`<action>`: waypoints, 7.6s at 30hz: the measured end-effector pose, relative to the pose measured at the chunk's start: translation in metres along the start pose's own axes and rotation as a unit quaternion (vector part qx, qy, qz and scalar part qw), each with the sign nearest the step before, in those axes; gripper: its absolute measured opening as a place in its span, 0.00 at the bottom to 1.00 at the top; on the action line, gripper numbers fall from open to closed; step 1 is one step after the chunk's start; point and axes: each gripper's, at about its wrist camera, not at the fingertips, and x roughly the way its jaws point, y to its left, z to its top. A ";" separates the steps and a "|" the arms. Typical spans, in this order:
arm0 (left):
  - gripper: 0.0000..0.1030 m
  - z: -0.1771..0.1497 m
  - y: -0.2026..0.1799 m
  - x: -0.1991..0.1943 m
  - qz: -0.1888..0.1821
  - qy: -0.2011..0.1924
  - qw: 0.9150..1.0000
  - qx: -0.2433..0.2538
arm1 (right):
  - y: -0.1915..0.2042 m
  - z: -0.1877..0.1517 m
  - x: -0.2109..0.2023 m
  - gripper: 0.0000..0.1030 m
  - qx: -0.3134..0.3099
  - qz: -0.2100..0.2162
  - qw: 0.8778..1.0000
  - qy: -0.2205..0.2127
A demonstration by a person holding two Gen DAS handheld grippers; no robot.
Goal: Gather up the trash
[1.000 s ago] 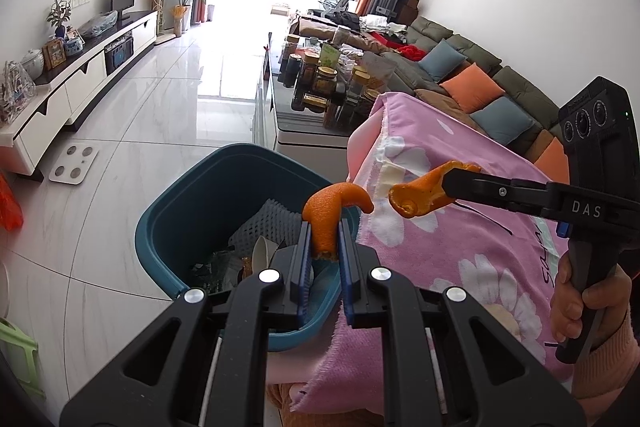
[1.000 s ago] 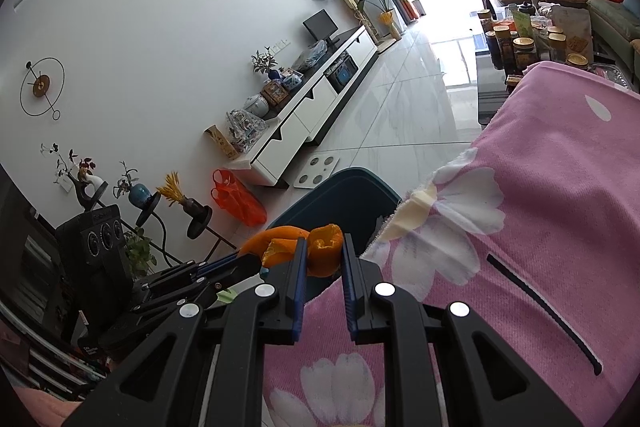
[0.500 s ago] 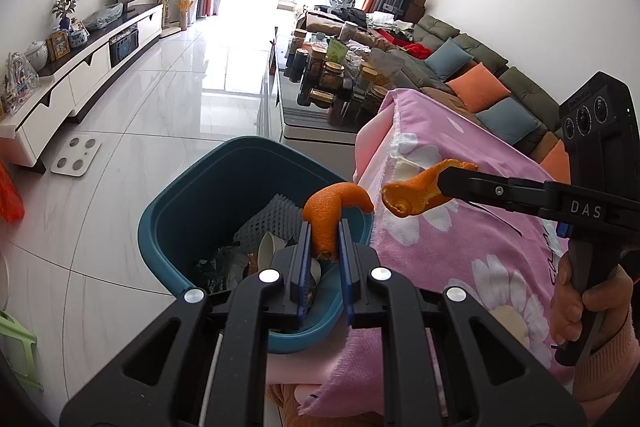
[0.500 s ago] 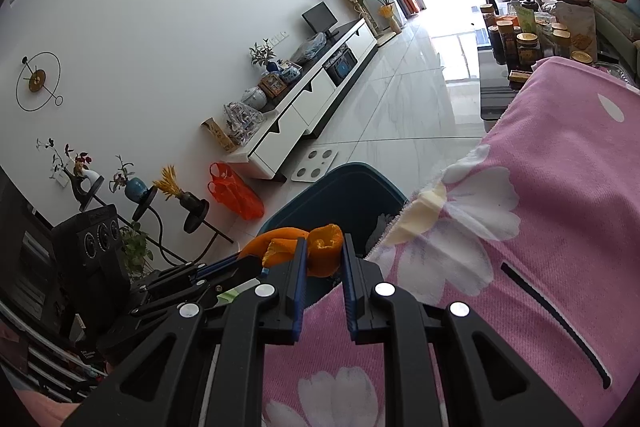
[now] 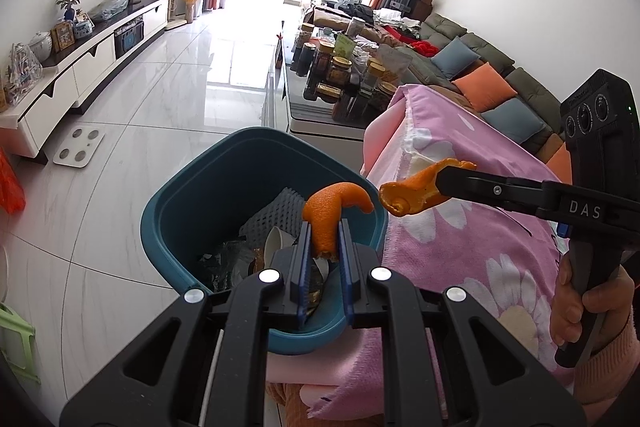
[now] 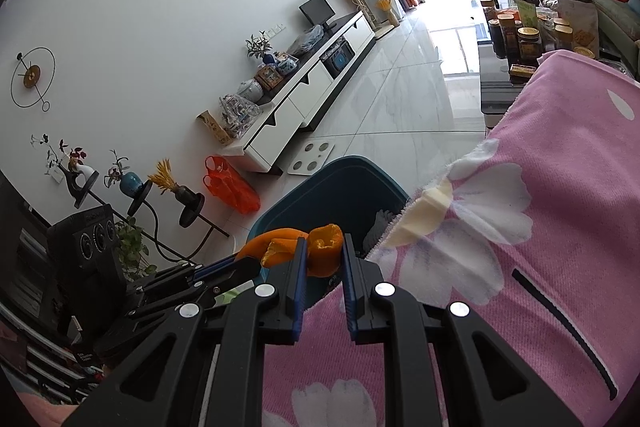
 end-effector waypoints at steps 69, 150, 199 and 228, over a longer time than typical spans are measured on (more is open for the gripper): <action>0.37 -0.005 0.032 0.049 0.010 0.024 0.999 -0.043 | 0.035 0.004 0.042 0.26 -0.023 -0.051 0.998 0.026; 0.95 -0.066 -0.227 -0.070 0.007 -0.267 0.949 0.168 | -0.013 -0.198 -0.261 0.93 -0.021 -0.422 0.832 -0.361; 0.95 -0.066 -0.226 -0.078 0.023 -0.280 0.946 0.163 | -0.015 -0.199 -0.273 0.93 -0.013 -0.428 0.823 -0.373; 0.95 -0.063 -0.225 -0.074 0.028 -0.279 0.948 0.154 | -0.016 -0.197 -0.272 0.93 -0.010 -0.428 0.823 -0.374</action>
